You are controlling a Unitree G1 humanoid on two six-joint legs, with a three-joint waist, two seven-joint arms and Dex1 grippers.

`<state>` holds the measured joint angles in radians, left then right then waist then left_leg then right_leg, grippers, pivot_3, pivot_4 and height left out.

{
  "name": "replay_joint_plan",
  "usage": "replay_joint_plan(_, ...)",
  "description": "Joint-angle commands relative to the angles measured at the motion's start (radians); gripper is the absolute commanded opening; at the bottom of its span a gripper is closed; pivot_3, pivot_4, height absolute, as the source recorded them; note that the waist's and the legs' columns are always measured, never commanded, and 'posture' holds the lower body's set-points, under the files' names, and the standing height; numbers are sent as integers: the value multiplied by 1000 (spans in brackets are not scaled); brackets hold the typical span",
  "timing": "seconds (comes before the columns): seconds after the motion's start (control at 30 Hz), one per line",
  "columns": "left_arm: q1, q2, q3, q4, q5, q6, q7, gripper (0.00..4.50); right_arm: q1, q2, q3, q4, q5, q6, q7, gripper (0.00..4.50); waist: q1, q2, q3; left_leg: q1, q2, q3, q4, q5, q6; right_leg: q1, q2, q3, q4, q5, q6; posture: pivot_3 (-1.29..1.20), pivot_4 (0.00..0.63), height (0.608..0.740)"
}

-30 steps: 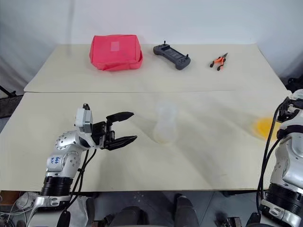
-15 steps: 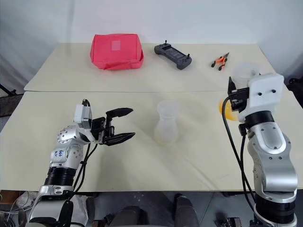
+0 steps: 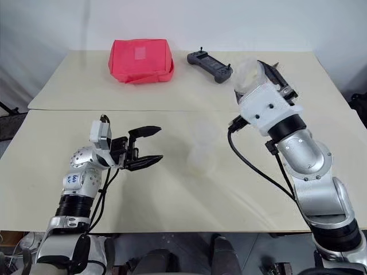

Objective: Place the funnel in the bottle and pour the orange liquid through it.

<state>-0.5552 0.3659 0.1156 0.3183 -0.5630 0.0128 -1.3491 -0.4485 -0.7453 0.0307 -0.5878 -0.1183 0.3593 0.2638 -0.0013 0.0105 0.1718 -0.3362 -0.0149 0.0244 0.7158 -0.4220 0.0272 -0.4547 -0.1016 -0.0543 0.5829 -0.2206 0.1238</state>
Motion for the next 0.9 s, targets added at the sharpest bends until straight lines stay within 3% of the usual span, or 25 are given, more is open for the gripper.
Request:
replay_joint_plan(0.03, -12, 0, 12, -20, -20, -1, 0, 4500, -25, -12, -14, 1, -55, -77, 21, 2451, 0, 0, 0, 0, 0, 0, 0, 0, 0, 0, 0, 0, 0, 0, 0, 0, 150, 740)
replay_joint_plan(0.5, -4, -22, 5, -44, -19, -12, 4, 4500, -72, -56, 39, 105, -209, -363, 154, 2451, 0, 0, 0, 0, 0, 1, 1, 0, 0, 0, 0, 0, 0, 0, 1, 0, 150, 740)
replay_joint_plan(0.9, -6, -24, -18, -59, -11, 19, -4, 4500, -83, -99, 37, 208, -360, -611, 159, 2451, -1, 0, 0, 0, 0, 2, 2, 0, 0, 0, 0, 0, 0, 0, 1, 0, 150, 740)
